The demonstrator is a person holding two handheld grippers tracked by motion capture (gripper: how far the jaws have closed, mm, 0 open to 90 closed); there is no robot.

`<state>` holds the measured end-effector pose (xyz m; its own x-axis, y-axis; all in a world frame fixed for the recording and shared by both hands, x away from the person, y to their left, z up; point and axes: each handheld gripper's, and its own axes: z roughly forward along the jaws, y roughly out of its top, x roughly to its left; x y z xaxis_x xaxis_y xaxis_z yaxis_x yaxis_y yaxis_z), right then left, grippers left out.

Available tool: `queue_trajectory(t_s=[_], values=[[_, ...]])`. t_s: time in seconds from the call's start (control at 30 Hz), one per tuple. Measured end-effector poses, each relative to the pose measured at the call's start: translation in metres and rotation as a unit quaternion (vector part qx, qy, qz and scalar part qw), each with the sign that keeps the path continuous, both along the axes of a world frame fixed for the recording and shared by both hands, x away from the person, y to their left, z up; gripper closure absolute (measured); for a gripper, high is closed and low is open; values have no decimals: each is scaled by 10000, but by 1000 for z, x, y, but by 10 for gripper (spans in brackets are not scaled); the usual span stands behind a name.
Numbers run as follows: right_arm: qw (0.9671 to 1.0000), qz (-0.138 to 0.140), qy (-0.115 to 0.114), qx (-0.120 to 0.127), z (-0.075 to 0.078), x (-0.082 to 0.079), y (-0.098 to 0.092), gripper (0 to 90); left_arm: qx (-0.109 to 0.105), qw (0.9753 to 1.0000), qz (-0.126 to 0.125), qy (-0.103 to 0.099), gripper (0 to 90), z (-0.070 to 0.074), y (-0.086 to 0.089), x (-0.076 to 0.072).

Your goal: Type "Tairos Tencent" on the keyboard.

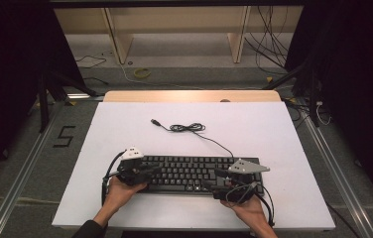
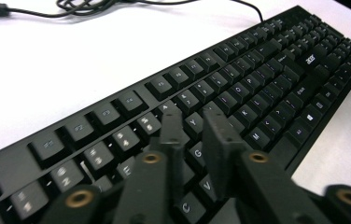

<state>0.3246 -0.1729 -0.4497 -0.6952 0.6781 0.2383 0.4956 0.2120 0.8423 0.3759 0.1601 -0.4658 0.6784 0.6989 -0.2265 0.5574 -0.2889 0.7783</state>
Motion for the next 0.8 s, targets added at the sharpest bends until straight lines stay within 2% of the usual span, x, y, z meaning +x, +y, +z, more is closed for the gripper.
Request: queue_trajectory(t_s=[0.1, 0.27, 0.53, 0.8], values=[[10000, 9, -14, -8, 0, -2, -1, 356, 106, 9999, -102, 22, 837, -1, -7, 4], [10000, -4, -14, -5, 0, -5, -3, 355, 292, 9995, -129, 64, 888, -4, -15, 9], [10000, -5, -34, 2, 0, -8, -4, 349, 342, 9993, -33, 149, 889, -6, -15, 15], [10000, 0, -40, -1, 0, -10, -5, 340, 459, 9988, -59, 186, 889, -8, -16, 18]])
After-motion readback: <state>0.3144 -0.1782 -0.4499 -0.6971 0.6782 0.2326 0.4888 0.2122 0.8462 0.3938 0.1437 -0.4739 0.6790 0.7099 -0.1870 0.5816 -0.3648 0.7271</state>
